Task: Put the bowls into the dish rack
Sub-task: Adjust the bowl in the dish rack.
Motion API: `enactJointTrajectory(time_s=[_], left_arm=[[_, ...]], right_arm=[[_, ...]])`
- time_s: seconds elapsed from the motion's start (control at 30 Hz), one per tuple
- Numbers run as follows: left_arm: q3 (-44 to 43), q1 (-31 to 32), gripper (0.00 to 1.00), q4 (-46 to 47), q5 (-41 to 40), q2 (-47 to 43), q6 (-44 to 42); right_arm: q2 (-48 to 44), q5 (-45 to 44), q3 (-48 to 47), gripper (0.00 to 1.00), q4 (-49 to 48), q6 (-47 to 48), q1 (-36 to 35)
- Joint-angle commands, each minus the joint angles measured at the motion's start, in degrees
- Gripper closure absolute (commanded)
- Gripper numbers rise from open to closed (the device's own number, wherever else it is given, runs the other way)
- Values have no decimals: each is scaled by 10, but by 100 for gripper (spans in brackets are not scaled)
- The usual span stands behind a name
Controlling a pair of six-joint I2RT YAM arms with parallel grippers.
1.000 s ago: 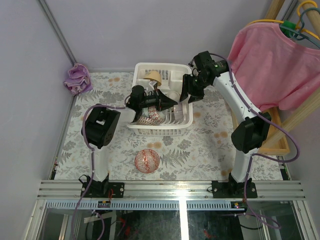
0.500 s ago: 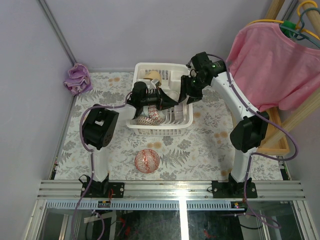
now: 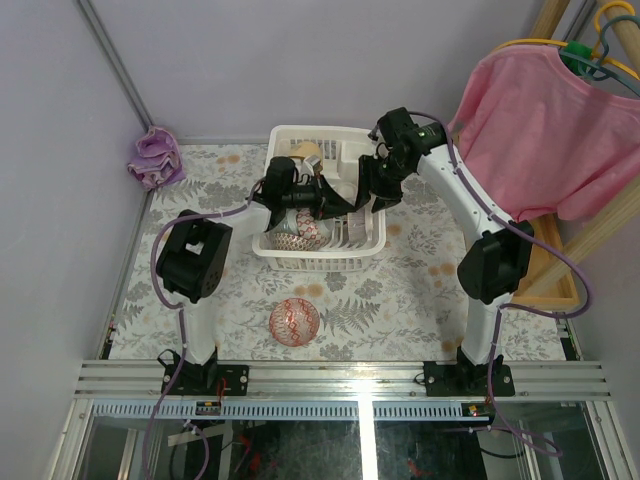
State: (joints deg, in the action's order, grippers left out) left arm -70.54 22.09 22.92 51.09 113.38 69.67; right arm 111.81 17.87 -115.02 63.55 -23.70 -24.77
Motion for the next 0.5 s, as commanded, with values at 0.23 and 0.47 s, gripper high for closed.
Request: enactJointTrajectory(time_s=[0.23, 0.47], left_arm=[[-34, -13, 100, -224, -58, 18, -144], [-19, -14, 100, -251, -59, 9, -175]], right_arm=[[-8, 4, 16, 54, 45, 23, -20], [10, -2, -5, 54, 51, 26, -20]])
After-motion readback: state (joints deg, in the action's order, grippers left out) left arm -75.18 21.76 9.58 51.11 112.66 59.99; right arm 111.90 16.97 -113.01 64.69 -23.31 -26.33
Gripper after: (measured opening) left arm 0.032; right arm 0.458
